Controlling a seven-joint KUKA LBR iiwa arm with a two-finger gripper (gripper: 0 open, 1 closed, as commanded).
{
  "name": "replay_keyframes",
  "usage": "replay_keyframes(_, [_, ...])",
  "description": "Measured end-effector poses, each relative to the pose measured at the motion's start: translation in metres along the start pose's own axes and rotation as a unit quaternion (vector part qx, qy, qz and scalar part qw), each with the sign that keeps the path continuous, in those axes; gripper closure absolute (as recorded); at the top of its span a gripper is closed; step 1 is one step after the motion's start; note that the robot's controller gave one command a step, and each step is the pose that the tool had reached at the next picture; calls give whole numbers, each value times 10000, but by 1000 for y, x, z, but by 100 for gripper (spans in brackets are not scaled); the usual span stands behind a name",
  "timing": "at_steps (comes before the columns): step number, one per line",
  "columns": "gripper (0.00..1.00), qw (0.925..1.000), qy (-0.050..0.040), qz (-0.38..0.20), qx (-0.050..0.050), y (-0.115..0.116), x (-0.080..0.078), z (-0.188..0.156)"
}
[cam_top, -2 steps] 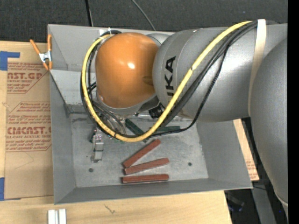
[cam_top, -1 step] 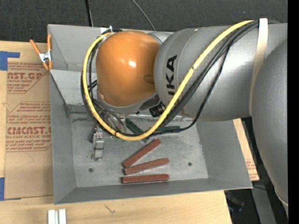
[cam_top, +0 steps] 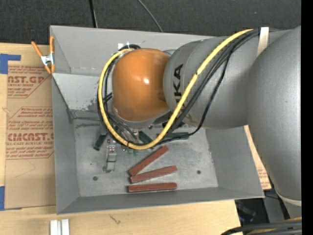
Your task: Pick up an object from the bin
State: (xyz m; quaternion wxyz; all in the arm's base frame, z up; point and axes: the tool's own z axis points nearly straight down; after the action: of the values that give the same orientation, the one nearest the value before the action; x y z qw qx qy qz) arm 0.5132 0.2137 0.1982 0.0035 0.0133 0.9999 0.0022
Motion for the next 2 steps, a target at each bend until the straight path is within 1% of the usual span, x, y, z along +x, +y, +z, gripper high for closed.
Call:
replay_keyframes(1, [0, 10000, 13, -22, 11, -41, -9, 68])
replay_keyframes(2, [0, 10000, 67, -52, 24, -103, -41, 57])
